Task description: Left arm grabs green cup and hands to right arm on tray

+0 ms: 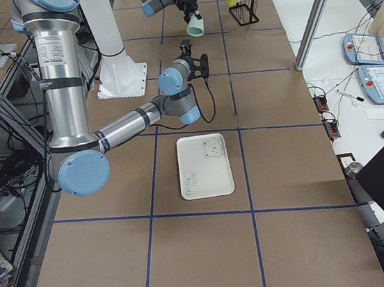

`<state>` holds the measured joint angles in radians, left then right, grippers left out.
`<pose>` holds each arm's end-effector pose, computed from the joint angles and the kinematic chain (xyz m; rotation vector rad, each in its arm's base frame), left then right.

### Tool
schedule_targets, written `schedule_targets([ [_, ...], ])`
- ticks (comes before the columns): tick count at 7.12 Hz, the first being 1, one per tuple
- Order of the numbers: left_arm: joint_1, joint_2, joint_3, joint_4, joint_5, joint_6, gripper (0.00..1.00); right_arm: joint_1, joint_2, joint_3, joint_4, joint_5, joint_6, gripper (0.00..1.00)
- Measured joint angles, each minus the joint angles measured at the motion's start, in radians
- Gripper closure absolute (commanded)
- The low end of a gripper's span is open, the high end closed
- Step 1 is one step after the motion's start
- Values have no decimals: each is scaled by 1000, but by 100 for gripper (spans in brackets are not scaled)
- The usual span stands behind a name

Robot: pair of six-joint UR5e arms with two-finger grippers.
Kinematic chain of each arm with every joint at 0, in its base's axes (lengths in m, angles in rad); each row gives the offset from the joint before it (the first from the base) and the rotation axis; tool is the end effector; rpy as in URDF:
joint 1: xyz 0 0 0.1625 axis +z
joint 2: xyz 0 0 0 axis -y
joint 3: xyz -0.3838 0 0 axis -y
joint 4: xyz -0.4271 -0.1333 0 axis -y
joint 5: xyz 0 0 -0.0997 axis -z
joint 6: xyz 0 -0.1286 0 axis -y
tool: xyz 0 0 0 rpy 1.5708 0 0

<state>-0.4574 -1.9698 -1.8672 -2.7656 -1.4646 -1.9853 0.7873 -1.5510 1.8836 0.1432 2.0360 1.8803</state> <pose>0.4439 -0.3823 0.1077 0.1165 1.9453 -0.6880 -0.2766 -0.3848 0.2655 0.1906 -1.9907 0.2290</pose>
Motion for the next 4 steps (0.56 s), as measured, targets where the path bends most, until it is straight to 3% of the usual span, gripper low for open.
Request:
schedule_targets([
  [2, 25, 0, 19, -140, 3, -50, 57, -119, 31, 0, 46, -139, 16, 0],
  [4, 38, 2, 81, -281, 7, -55, 57, -187, 60, 5, 51, -204, 24, 1],
])
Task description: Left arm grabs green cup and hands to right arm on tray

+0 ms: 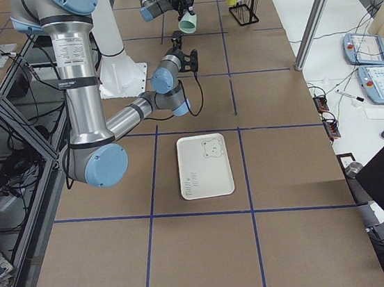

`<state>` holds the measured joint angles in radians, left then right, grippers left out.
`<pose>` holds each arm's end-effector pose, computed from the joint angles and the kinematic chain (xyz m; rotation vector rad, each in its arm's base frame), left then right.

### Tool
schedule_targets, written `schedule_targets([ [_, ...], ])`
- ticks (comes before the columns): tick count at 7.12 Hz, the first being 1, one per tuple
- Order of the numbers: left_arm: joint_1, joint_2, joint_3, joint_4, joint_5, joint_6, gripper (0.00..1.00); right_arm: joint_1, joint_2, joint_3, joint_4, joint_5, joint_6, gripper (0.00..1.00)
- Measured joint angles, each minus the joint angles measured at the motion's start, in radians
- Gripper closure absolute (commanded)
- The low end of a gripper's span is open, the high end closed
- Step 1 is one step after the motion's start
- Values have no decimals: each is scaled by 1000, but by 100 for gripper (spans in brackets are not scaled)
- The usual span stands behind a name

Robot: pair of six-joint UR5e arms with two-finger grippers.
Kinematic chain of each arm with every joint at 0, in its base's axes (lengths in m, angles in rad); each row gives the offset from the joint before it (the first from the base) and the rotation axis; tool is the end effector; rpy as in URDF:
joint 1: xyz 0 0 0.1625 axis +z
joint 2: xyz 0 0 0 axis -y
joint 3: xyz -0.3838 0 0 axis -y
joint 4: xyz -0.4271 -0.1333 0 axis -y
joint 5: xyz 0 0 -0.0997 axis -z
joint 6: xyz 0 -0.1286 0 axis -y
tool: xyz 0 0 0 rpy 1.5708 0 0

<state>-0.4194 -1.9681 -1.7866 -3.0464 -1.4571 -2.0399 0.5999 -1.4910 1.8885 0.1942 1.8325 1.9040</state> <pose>0.4508 -0.3629 0.1208 0.0177 2.1530 -0.6481 -0.3330 -0.3490 0.2277 0.1362 -2.1469 0.2621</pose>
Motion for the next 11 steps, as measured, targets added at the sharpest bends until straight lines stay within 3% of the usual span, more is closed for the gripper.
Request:
schedule_targets([
  [2, 6, 0, 53, -81, 1, 2, 57, -61, 47, -3, -6, -69, 27, 4],
  [5, 24, -1, 62, -93, 1, 4, 57, -178, 119, -13, -77, -224, 36, 4],
  [11, 66, -5, 45, -96, -2, -5, 57, -201, 215, -42, -154, -280, 35, 4],
])
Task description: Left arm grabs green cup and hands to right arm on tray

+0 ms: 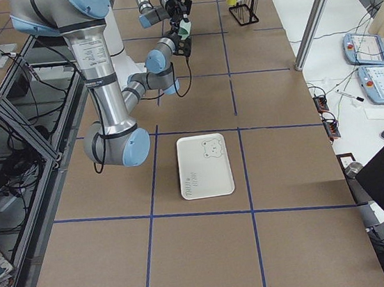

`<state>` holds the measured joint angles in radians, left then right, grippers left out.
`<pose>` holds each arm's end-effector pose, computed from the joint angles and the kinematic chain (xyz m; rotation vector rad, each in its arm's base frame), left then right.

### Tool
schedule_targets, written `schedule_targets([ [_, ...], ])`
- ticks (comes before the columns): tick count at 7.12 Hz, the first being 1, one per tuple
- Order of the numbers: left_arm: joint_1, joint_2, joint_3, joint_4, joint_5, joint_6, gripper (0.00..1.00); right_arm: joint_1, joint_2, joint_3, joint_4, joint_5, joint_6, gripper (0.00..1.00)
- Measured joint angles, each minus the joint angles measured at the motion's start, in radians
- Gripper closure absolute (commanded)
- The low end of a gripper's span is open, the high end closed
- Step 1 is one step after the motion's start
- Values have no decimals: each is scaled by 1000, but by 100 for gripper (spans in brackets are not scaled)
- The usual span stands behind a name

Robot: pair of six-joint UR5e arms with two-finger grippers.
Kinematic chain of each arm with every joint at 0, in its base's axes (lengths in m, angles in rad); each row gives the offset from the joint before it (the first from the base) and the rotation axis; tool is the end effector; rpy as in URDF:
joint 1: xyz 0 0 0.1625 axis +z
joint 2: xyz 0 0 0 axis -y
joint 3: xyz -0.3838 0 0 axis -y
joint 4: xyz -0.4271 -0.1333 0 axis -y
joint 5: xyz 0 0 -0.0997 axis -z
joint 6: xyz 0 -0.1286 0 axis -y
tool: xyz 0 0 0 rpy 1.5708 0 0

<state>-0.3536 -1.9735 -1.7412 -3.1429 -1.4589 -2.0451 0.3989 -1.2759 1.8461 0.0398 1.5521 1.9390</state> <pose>0.4765 -0.3333 0.1309 -0.0658 2.2014 -0.5945 -0.4259 -0.3268 0.1438 0.0448 -2.2167 0.4516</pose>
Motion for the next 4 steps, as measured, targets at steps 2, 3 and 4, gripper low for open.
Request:
schedule_targets([
  [2, 12, -9, 1, 1, 1, -17, 57, 0, 8, -1, -1, -2, 0, 4],
  [3, 14, -11, 5, 1, 2, -22, 57, 0, 10, -1, -1, -3, 0, 4],
  [4, 14, -12, 7, 1, 2, -25, 57, -1, 12, 0, -1, -3, 1, 5],
])
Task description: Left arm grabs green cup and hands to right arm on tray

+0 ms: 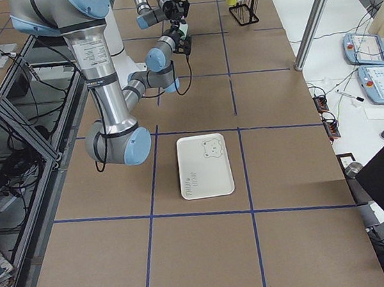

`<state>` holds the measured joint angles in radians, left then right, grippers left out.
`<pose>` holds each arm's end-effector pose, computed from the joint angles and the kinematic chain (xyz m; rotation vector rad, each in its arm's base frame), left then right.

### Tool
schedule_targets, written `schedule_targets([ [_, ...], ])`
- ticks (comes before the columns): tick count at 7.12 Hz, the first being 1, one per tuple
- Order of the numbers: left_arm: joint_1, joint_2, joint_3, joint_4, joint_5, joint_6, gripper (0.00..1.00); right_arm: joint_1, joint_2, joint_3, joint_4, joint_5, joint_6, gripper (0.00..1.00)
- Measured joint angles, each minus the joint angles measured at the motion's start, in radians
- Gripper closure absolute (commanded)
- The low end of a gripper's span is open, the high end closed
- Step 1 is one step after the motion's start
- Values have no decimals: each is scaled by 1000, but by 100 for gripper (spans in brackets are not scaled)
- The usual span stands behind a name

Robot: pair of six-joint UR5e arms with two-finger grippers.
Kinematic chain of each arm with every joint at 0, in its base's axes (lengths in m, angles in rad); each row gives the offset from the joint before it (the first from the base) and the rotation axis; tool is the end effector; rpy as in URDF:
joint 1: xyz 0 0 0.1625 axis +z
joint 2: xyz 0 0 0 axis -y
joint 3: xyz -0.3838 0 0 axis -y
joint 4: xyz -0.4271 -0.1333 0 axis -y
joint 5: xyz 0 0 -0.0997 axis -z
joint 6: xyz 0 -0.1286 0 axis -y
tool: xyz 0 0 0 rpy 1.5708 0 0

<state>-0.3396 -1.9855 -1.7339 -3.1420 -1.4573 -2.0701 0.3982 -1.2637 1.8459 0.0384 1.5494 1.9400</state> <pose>0.4834 -0.3276 0.1272 -0.1084 2.2051 -0.6012 -0.4260 -0.3268 0.1376 0.0446 -2.2278 0.4512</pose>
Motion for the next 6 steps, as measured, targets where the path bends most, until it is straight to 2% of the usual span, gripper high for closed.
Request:
schedule_targets([
  [2, 1, -15, 3, 0, 0, -2, 57, -1, 4, 0, 0, 0, 0, 7],
  [3, 2, -20, 3, 0, 0, -2, 57, -1, 4, 0, 0, 0, 0, 17],
  [4, 3, -21, 3, 0, 0, -2, 57, -3, 4, 0, 0, 0, 0, 31],
  [6, 5, -21, 2, 0, 0, -2, 57, -4, 4, -1, 0, 1, -1, 45],
])
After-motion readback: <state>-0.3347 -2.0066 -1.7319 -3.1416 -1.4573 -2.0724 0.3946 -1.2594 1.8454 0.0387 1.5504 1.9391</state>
